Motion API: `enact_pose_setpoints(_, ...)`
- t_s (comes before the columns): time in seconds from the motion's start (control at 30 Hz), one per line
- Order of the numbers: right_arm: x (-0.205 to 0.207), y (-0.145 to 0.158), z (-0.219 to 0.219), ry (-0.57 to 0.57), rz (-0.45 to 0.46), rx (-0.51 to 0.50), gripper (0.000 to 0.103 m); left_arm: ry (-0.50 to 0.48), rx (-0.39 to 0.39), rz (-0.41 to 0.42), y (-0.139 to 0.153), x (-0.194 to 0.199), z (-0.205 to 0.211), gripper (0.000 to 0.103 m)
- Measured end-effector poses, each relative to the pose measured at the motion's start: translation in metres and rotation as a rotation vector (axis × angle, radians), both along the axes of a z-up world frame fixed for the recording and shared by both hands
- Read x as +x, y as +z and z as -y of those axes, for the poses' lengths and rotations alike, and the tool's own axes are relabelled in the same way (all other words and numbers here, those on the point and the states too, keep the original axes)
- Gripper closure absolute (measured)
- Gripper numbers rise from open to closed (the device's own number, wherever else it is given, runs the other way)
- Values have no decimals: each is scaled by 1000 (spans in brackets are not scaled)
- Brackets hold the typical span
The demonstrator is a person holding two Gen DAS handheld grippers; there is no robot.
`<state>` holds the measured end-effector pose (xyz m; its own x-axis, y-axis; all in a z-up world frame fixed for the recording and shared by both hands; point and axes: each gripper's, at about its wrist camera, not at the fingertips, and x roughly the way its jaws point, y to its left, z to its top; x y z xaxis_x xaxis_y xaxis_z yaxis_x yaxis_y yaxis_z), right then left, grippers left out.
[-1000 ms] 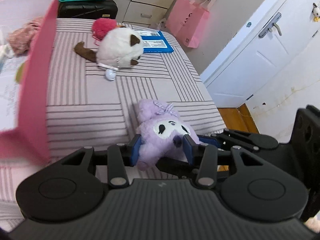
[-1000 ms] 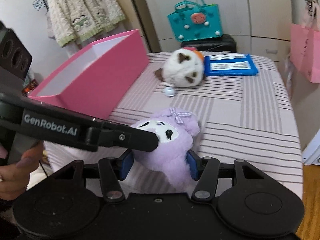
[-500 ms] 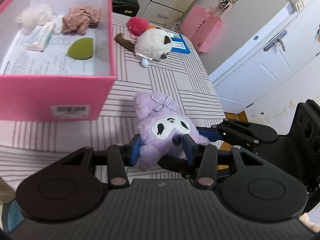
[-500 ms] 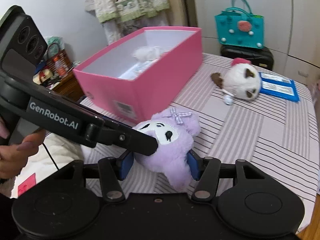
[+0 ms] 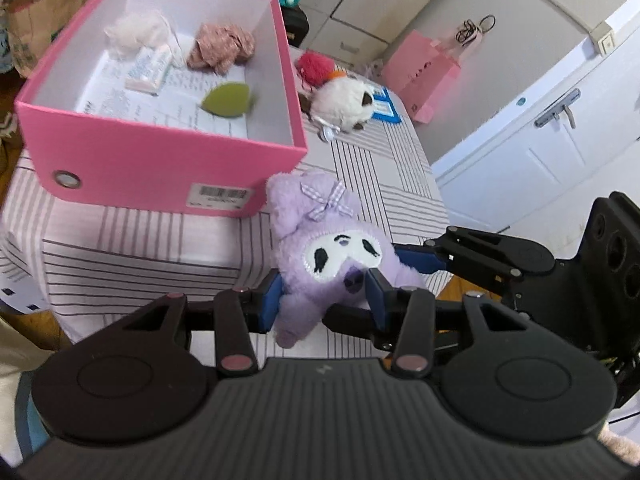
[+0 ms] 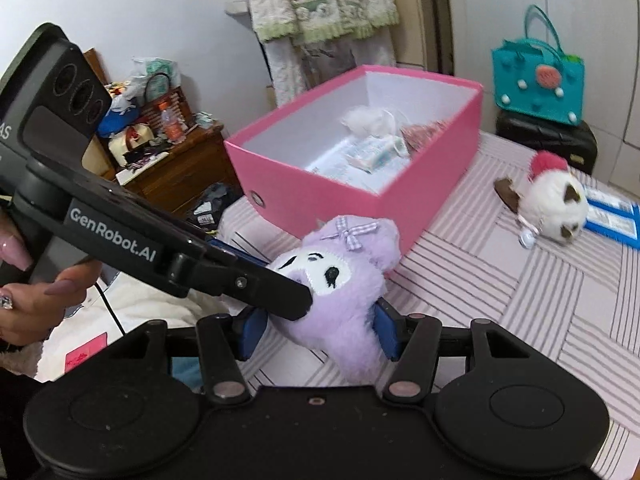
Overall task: Organize soft objects
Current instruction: 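Lift the lavender plush with both tools and carry it over the box, then open both tools to drop the lavender plush into the box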
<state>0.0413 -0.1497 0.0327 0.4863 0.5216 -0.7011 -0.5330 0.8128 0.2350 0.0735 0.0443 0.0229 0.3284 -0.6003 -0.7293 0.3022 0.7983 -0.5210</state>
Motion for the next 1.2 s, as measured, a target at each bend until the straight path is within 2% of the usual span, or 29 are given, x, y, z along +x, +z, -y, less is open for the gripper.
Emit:
enact_pose_setpoints(0.27,-3,25,-22,47,123,-5,41,11,14,120,27,-11,-23,59)
enact_pose_setpoints(0.47,14,46,-37,57,214,7,41,43,-24,192,48,0,-47,59)
enact_pose_setpoints(0.57,37,47,-41,41,210,43,41,78,-49,188,53,17,-57,59)
enact_pose_setpoints(0.77,87,35,-47,-8,192,54,42,106,-29,193,50,66,-61,59)
enact_pose_setpoints(0.93,120,21,-58,-31,194,-11,44,132,-17,193,35,105,-63,58)
enact_pose_setpoints(1.03,137,12,-62,-36,184,-44,45,140,20,203,26,121,-56,59)
enact_pose_setpoints(1.2,167,-6,-63,-68,112,-56,46,152,34,142,8,156,-54,59)
